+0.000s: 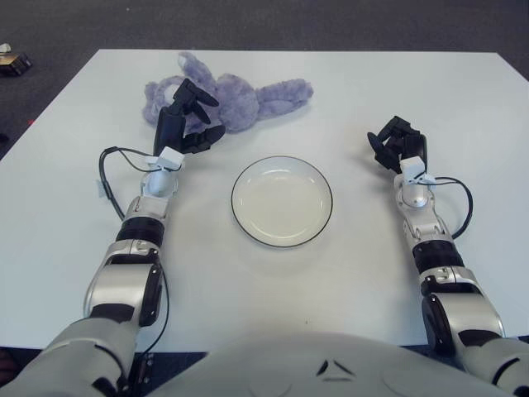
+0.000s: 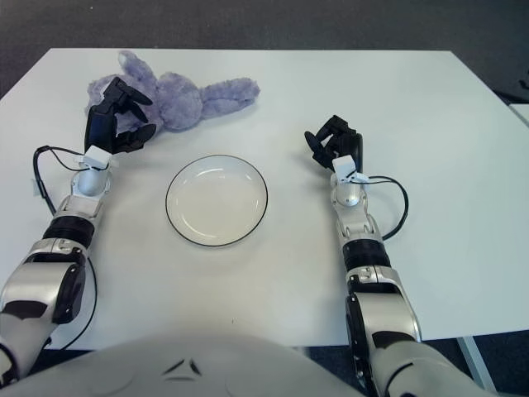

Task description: Put the doll into the plate.

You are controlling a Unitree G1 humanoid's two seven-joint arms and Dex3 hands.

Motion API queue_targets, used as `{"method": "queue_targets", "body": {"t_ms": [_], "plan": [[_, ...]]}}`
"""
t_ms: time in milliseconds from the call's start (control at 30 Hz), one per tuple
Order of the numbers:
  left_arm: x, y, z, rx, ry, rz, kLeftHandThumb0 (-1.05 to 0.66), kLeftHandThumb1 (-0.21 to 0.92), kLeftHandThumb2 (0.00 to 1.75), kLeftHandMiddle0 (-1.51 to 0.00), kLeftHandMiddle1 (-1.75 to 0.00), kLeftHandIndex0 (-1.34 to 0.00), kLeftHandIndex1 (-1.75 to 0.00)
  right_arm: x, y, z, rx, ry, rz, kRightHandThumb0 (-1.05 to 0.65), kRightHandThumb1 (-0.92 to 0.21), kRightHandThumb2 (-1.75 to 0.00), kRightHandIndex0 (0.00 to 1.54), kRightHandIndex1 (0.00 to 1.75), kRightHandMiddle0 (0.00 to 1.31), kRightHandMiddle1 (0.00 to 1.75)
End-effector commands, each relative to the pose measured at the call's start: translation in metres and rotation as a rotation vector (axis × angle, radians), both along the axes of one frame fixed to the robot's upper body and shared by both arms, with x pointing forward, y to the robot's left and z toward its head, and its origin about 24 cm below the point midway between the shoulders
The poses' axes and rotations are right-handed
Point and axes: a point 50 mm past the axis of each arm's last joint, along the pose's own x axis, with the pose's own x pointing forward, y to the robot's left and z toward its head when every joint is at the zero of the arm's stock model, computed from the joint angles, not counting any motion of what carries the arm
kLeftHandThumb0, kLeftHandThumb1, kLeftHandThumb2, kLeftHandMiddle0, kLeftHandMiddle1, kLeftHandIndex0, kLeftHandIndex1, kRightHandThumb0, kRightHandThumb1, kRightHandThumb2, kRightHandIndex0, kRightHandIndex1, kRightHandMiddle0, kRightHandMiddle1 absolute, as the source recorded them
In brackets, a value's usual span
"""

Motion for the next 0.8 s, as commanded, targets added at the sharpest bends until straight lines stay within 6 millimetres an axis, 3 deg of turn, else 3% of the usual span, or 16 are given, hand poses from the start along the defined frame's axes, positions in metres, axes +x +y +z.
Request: {"method": "queue_targets", "body": {"t_ms": [0,767], "plan": [[0.001,-0.001,0.000,0.013,-0.011,-0.002,-0.01,0.92,0.22,-0.54,-1.46,-0.46,-1.21,-0.012,-0.001,-0.027,0.002,0.096,-0.011,-0.38,-0.92,-0.44,0.90,1.75,0.76,1.75],[0.005,0.007,0.026,0.110,-0.040,0.044,-0.01,0.92,0.22,-0.53,-1.45,-0.45,-1.23,-0.012,-0.001,-0.026,-0.022,0.091,0.003,-0.39,-0.92,-0.44,0.91,1.75,0.76,1.75]]}}
